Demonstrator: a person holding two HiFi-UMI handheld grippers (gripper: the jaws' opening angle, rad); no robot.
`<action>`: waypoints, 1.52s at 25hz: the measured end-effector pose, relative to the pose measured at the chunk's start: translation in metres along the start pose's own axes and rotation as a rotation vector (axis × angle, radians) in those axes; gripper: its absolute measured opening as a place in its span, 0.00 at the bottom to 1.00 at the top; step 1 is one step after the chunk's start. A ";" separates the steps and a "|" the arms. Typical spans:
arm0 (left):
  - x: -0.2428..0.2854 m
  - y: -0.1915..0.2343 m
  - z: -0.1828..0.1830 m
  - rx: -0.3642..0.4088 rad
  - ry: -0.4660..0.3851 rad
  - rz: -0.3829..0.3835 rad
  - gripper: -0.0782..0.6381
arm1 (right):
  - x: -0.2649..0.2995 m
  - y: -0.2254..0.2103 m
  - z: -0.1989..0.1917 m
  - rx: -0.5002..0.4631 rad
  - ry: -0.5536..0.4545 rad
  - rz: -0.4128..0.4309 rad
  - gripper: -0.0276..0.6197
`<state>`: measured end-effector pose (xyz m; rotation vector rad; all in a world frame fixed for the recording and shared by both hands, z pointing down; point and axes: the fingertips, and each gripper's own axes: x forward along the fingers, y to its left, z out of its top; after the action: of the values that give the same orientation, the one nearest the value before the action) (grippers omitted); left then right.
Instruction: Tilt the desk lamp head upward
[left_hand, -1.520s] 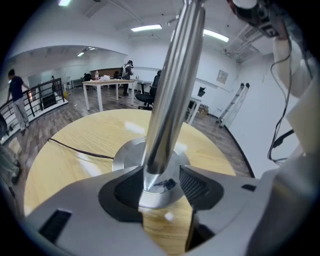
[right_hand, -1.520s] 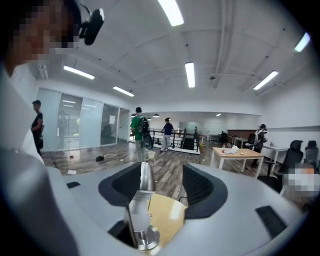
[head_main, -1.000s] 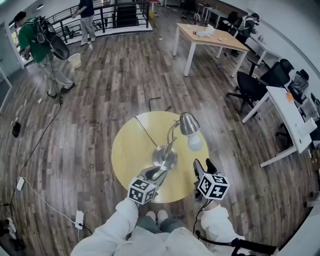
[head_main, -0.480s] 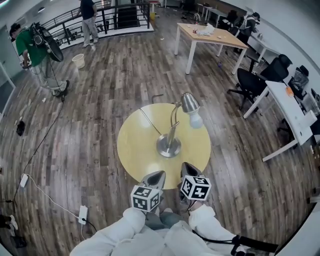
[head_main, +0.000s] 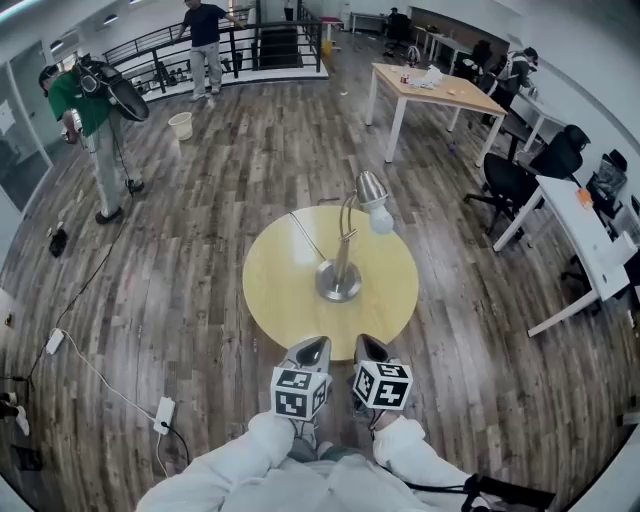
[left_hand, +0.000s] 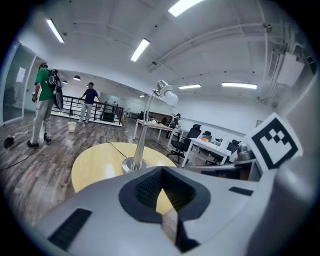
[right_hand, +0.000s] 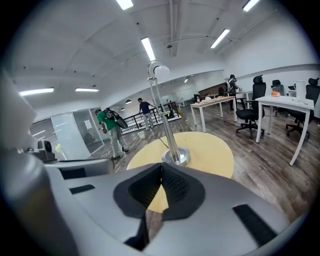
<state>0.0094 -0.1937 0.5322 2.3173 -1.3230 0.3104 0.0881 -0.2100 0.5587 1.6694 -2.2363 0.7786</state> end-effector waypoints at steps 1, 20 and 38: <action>-0.007 -0.006 -0.005 0.005 0.001 0.014 0.11 | -0.009 0.000 -0.006 -0.003 0.002 0.008 0.06; -0.094 -0.045 -0.022 0.045 -0.041 0.049 0.11 | -0.089 0.051 -0.028 -0.078 -0.060 0.031 0.06; -0.087 -0.043 -0.018 0.071 -0.041 0.061 0.11 | -0.103 0.043 -0.021 -0.126 -0.069 0.002 0.06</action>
<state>0.0023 -0.1004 0.5014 2.3563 -1.4263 0.3367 0.0781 -0.1058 0.5141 1.6593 -2.2815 0.5755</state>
